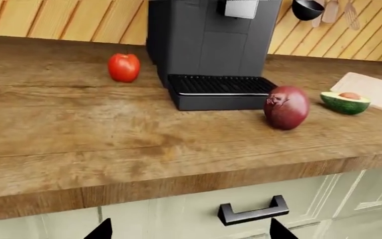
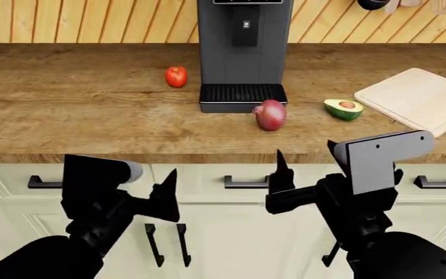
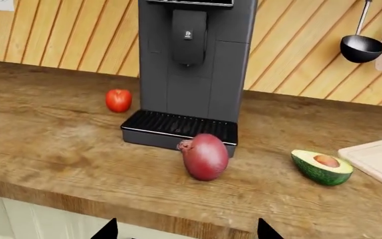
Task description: Place the avocado, onion, tomato and bell pepper on the cutting board.
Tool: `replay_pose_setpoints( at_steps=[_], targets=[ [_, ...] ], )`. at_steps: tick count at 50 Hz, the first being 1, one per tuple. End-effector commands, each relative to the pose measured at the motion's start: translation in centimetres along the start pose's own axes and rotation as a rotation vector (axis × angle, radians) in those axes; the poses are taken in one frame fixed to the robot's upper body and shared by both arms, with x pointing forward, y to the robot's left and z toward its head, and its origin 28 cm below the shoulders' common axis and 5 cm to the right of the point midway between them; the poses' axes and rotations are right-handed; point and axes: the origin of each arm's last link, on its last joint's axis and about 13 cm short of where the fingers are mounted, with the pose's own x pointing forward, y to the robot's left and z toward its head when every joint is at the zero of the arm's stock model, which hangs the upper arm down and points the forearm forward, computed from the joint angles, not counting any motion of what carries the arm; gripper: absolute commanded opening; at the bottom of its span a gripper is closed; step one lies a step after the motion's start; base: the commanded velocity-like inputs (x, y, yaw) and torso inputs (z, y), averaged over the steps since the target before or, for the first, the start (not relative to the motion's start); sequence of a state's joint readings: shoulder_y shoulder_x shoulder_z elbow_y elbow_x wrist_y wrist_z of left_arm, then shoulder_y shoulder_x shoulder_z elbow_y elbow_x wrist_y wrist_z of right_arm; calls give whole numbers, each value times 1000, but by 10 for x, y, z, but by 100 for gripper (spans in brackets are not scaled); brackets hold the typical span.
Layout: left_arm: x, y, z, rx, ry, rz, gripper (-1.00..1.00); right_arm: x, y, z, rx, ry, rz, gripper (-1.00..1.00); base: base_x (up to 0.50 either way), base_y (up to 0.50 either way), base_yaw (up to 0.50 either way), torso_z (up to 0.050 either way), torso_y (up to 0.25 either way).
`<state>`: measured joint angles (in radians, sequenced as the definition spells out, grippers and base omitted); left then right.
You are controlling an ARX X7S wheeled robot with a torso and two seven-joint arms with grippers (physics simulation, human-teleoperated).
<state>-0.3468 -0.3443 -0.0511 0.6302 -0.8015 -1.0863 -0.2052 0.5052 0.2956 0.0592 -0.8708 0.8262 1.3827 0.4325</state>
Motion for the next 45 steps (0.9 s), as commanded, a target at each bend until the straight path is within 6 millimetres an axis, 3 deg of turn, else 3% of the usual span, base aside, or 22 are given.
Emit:
replay_pose_setpoints(
  at_steps=[1, 21, 45],
  targets=[
    [-7, -2, 21, -1, 41, -83, 100, -18, -3, 29, -75, -21, -3, 100, 0, 0, 0, 0, 0],
    [-9, -3, 38, -22, -31, -89, 100, -20, -3, 31, -59, -12, 33, 100, 197, 0, 0, 0, 0],
    [-5, -1, 39, -35, -38, -62, 100, -25, -1, 33, -62, 2, 53, 100, 318, 0, 0, 0, 0]
  ],
)
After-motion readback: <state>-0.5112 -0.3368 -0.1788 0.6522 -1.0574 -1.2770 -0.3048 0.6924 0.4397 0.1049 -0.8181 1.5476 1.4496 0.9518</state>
